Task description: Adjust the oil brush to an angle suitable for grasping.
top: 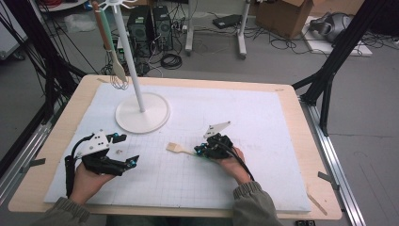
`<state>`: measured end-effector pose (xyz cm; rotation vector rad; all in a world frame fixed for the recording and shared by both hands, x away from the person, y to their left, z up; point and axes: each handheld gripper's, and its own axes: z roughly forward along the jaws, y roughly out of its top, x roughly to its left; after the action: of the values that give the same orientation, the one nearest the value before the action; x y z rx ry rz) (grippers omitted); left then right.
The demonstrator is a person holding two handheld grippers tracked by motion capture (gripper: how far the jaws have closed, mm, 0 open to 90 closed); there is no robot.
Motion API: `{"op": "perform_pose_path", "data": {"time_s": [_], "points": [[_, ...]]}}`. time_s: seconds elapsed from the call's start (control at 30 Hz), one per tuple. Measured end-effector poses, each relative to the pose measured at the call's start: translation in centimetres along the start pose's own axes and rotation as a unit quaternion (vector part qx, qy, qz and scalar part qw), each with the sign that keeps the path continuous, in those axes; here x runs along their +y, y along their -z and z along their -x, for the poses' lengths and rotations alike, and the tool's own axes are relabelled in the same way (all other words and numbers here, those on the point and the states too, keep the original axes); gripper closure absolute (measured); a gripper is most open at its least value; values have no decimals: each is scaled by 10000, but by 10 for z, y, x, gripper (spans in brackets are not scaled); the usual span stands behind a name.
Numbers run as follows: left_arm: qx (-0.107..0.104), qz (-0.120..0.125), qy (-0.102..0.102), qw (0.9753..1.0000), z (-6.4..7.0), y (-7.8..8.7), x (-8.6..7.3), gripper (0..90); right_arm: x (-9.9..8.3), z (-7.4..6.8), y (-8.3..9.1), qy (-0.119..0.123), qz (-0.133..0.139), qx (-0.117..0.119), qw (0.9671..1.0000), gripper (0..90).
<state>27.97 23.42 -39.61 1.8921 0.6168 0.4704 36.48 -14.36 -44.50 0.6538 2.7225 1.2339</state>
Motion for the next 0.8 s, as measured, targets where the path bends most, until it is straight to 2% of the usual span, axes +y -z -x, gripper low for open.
{"op": "perform_pose_path", "data": {"time_s": [0.1,0.27,0.43,0.8], "points": [[11,2,1,10000,0,0,0,127,1,-2,-2,62,-14,105,9999,891],[1,0,-7,10000,0,0,0,127,2,-3,-5,47,-4,62,10000,890],[-12,-17,-17,10000,0,0,0,127,3,-8,-7,133,-34,303,9994,891],[-24,1,-24,10000,1,-1,0,127,7,-17,-14,319,-55,548,9980,891]]}}
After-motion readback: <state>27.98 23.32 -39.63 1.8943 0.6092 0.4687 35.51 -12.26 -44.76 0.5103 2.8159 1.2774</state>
